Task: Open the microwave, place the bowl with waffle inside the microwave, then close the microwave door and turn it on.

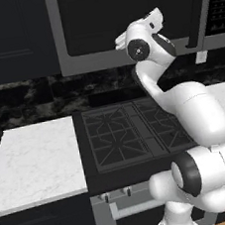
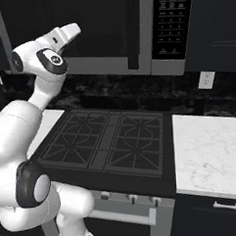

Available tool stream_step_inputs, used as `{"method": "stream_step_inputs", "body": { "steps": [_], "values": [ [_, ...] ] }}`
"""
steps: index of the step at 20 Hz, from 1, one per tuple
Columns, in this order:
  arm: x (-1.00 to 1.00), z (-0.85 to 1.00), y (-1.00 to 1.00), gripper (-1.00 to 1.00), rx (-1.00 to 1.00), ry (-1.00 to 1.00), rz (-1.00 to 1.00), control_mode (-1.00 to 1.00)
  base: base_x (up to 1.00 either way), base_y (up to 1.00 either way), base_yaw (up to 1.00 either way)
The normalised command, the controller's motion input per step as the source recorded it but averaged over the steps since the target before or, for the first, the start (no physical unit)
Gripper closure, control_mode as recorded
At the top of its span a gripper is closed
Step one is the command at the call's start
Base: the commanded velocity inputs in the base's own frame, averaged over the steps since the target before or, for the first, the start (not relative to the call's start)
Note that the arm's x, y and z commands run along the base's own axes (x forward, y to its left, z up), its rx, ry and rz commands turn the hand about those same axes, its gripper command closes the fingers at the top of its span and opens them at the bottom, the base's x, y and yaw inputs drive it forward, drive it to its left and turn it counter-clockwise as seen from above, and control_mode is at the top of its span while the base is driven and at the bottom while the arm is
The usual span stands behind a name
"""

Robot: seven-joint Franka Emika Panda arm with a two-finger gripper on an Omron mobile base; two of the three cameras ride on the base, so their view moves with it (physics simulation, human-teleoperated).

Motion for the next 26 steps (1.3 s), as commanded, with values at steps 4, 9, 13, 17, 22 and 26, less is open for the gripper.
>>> {"method": "stream_step_inputs", "body": {
  "steps": [4, 9, 13, 17, 22, 26],
  "values": [
    [1.00, -0.01, -0.21, 1.00, 0.16, 0.05, 0.59, -1.00, 0.00, 0.00, 0.00],
    [1.00, -0.02, -0.01, 1.00, 0.03, 0.33, 0.49, -1.00, 0.00, 0.00, 0.00],
    [0.68, 0.16, -0.01, 1.00, 0.00, 0.46, 0.14, -1.00, 0.00, 0.00, 0.00],
    [-0.37, 0.23, -0.54, 1.00, 0.00, 0.36, 0.06, -1.00, 0.00, 0.00, 0.00],
    [-0.84, 0.70, -0.94, 1.00, 0.01, 0.25, -0.02, -1.00, 0.00, 0.00, 0.00],
    [-0.93, 0.97, -1.00, 1.00, 0.01, 0.20, -0.10, -1.00, 0.00, 0.00, 0.00]
  ]
}}
